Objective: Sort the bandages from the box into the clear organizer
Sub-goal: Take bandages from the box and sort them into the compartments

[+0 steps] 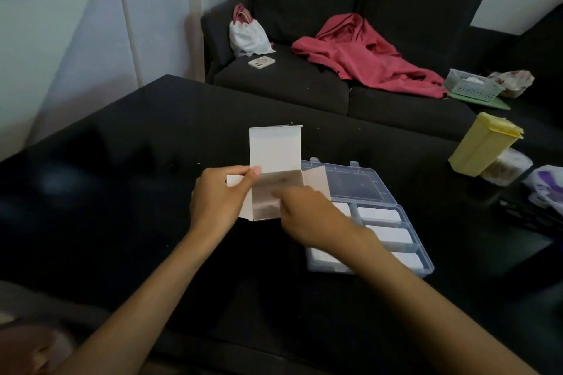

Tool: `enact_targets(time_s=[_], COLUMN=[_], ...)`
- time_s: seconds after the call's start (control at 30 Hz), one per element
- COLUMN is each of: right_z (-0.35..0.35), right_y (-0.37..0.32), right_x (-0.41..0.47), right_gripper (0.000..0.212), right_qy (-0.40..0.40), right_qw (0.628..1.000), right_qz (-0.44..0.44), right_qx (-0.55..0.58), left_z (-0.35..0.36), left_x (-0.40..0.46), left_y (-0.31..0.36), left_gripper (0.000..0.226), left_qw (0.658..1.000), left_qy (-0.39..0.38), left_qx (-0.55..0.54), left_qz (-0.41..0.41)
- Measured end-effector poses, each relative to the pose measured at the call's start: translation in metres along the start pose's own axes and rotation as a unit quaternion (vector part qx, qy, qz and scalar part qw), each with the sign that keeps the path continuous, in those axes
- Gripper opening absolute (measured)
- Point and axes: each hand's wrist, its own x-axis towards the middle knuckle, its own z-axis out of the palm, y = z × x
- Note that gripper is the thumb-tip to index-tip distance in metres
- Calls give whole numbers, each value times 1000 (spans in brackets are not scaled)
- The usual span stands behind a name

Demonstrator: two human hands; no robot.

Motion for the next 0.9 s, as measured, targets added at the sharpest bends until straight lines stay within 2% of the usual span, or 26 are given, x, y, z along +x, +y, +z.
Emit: enact_targets(time_s=[0.1, 0.27, 0.37, 0.57, 0.77, 0.9], right_z=[4, 12, 10, 8, 3, -13], right_y=[1, -4, -4, -4, -1, 3], right_x=[26, 51, 49, 40, 31, 19], right_gripper=[31, 32, 33, 38, 30, 34], right_qy=[-114, -163, -126, -9, 39, 52], right_qw=[993, 984, 989, 995, 986, 975], right_qz=[27, 38, 40, -11, -54, -93], right_qx=[15, -60, -65, -103, -154, -197], left_z=[-1, -1, -2, -2, 1, -4], left_x=[-1, -3, -3, -3, -6, -2], left_y=[0, 2, 2, 4, 9, 6], left_gripper=[27, 28, 30, 31, 31, 29], left_qw=[1000, 999, 999, 999, 998, 996], left_qy=[-22, -40, -41, -31, -9, 3], left_qx=[-2, 2, 11, 26, 64, 78], left_qz=[-1, 9, 12, 15, 24, 38])
